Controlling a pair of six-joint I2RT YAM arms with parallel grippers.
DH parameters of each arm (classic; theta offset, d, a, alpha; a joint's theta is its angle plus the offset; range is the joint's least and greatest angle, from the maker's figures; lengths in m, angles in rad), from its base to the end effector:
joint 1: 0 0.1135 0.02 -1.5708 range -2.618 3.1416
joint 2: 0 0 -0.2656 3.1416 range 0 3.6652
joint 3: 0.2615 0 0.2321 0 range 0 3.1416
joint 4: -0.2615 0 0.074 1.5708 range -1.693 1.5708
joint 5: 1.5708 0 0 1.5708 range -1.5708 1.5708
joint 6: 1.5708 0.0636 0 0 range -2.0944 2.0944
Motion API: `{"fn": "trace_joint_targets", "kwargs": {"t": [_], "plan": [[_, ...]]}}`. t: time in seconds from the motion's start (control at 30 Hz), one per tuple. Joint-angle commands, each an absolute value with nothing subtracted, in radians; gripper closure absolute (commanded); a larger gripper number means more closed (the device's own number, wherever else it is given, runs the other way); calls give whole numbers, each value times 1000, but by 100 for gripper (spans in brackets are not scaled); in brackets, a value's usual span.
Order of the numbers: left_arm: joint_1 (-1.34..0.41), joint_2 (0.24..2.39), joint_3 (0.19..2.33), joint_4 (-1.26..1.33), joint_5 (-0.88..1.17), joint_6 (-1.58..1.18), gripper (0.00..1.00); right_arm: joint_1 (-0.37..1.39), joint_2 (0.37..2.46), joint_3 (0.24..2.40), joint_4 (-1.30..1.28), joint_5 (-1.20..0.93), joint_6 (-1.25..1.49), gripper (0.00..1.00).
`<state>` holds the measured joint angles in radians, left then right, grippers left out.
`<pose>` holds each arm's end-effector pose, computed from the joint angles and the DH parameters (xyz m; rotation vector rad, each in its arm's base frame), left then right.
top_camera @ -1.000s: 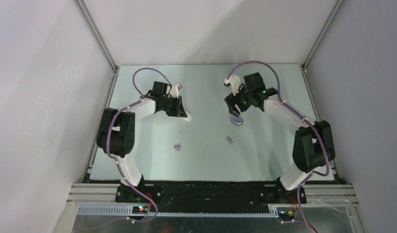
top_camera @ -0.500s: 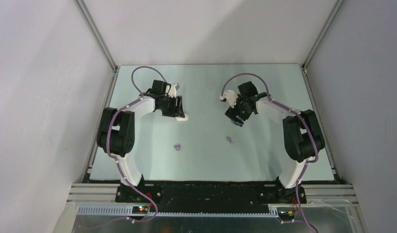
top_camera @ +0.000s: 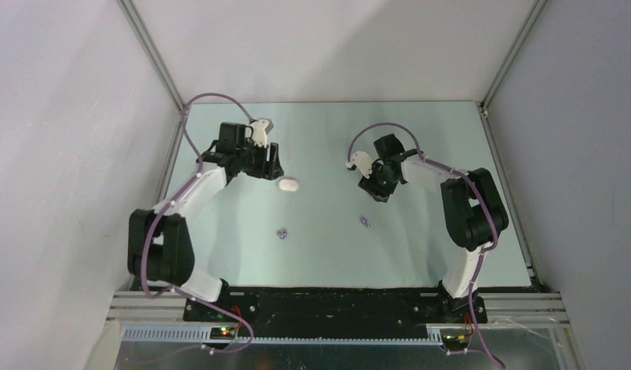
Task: Insert the wireless bluetooth earbuds into the charging case
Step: Pick up the charging case from the center of the board, then pass from the right arm to the left
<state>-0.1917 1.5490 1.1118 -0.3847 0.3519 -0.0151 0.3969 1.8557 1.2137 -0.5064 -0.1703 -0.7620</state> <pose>0.3235 -0.0851 0.2405 0.3761 2.3595 -0.5182 0.3336 0.1515 0.1575 -1.5162 2.2271 0.1213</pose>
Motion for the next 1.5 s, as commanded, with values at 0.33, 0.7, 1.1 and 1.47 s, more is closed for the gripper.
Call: {"fn": "trace_joint_targets", "kwargs": {"t": [0.33,0.7,1.1,1.47], "plan": [[-260,1101,954,-441,772,1057,33,351,1775,1559,-1061,-877,-876,77],[-434,1066,901,-419,763,1664,32,514,1955,2000,-1439,-1022,-986,79],[-482,1088,864,-341,883,1815,41,590,1956,2048,-1417,-962,-1027,78],[-485,1144,912,-408,970,1834,44,648,1952,2050,-1321,-910,-1013,78]]}}
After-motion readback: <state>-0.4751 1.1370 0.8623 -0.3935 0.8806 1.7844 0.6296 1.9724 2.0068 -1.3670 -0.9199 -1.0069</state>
